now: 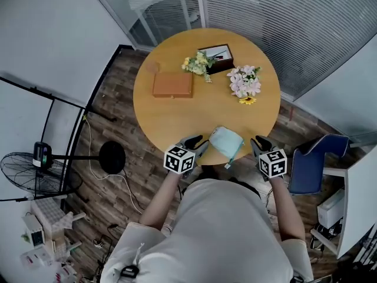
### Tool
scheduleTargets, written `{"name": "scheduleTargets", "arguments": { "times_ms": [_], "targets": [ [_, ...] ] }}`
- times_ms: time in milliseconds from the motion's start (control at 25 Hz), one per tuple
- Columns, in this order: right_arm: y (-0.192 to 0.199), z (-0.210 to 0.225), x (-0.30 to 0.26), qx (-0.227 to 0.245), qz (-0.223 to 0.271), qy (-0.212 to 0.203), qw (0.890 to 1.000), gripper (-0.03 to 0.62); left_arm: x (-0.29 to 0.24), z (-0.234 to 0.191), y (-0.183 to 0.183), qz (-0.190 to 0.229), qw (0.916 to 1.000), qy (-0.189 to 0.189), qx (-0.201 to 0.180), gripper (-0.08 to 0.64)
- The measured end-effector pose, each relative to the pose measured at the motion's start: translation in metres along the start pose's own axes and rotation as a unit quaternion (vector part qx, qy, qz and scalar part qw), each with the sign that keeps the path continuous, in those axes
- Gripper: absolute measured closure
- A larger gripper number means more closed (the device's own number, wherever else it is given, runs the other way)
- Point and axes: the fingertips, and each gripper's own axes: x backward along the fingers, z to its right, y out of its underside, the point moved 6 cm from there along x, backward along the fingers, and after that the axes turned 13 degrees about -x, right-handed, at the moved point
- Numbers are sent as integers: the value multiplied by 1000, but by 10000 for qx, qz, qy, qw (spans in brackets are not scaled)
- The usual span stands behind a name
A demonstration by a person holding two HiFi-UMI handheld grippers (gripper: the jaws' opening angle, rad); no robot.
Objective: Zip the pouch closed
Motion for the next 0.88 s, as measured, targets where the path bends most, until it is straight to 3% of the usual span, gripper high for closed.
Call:
{"name": "scheduleTargets", "arguments": {
  "times_ms": [200,520,880],
  "targets": [
    [0,-4,39,375,119,-231,9990,545,15,45,-7,274,9990,-330,116,436],
    [12,0,92,565,381,-569,9960,568,32,102,-7,541,9948,-850,125,490],
    [23,-2,141,874,589,-887,9905,581,68,167,-10,859,9845,-1526,44,523]
  ]
}}
